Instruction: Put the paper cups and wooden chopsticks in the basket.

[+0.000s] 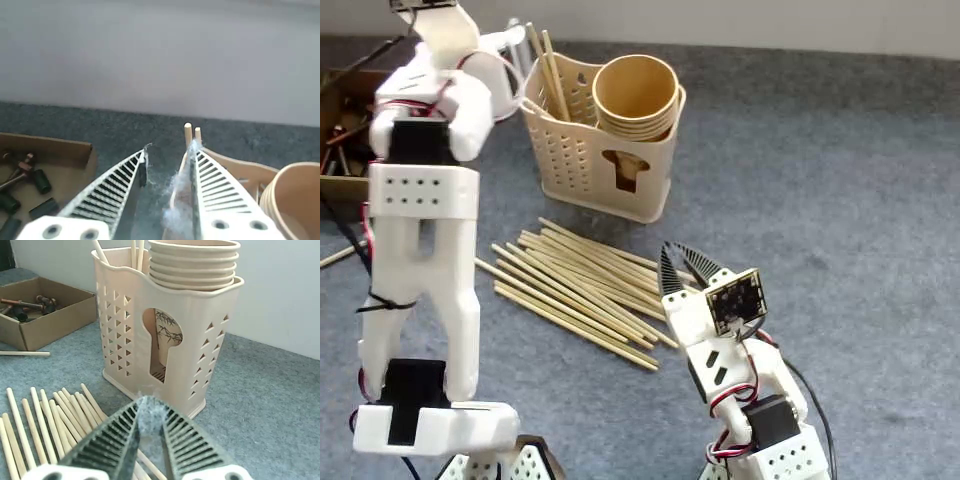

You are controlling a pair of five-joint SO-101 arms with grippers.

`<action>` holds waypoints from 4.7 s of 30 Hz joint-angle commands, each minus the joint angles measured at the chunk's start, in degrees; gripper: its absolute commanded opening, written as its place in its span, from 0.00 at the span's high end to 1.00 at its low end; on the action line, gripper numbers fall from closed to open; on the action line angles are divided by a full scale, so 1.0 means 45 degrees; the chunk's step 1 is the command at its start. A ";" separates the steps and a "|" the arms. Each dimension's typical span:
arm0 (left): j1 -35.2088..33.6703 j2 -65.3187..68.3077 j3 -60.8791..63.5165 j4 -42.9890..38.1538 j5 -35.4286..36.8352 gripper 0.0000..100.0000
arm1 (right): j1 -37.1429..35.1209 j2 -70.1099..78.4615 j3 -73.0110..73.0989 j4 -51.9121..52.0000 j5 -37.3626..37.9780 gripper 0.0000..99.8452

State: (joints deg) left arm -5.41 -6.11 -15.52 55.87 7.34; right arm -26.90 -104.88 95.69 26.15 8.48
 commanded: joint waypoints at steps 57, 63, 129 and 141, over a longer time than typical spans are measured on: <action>-0.3917 0.6945 0.0049 0.3927 -1.4105 0.85 | 0.0068 0.0088 0.1963 0.0400 0.0020 0.99; -0.4093 0.8117 -0.1416 0.3927 -1.4105 0.85 | 0.0068 0.0088 0.1963 0.0400 0.0020 0.99; -0.4444 0.7766 -0.6300 1.0061 -1.2347 0.99 | 0.0068 0.0088 0.1963 0.0400 0.0020 0.99; -0.4190 0.4601 -0.6300 1.0042 -0.9338 0.99 | 0.0068 0.0088 0.1963 0.0400 0.0020 0.99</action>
State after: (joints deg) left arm -26.33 20.53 -43.56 100.62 -38.37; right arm -26.90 -104.88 95.69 27.65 8.48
